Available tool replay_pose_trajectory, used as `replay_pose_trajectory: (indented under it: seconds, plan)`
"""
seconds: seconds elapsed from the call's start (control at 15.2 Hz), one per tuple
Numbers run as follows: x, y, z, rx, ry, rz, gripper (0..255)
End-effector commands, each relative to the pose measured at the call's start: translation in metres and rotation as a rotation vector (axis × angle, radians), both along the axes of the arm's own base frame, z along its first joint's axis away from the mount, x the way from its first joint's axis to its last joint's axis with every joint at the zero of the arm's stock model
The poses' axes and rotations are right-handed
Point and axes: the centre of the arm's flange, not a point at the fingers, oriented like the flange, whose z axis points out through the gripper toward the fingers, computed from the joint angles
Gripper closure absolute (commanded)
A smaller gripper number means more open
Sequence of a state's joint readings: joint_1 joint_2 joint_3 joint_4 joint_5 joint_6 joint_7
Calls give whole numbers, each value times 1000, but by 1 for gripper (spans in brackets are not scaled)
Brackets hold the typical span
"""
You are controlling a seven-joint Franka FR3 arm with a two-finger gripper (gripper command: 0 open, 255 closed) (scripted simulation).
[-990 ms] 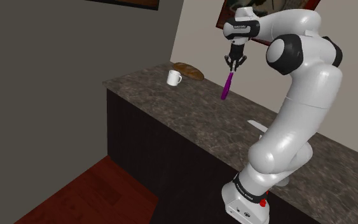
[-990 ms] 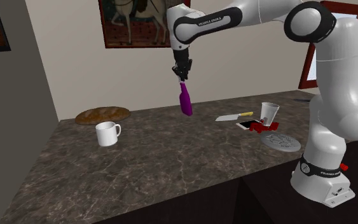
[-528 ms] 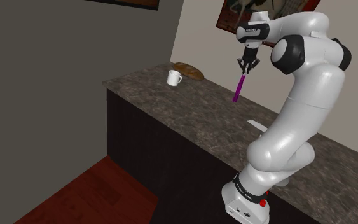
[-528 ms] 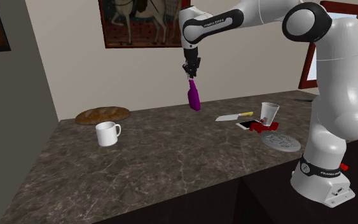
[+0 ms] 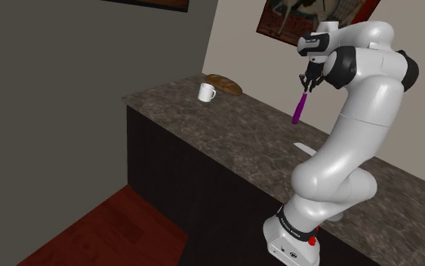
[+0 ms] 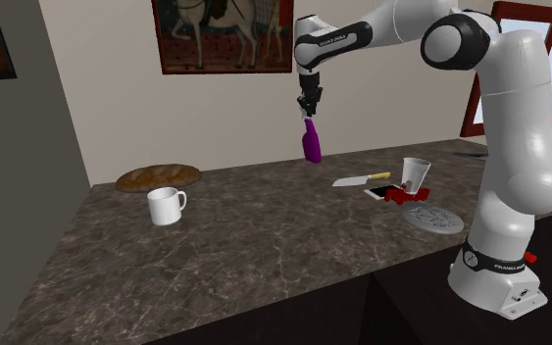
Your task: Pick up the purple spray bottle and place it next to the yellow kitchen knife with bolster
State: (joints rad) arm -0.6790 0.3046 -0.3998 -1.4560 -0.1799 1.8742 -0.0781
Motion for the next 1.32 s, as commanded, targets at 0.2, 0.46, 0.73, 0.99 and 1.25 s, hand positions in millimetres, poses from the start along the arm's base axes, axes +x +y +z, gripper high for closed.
replay_pose_trajectory:
  seconds: [0.2,0.46,0.73,0.99,1.25]
  plan:
    - [-47,-46,0,0,0,2,255]
    - [-51,-49,-16,0,0,2,255]
    - [-51,-49,-37,0,0,2,255]
    - [-51,-49,-58,0,0,2,255]
    - [-51,-49,-79,0,0,2,255]
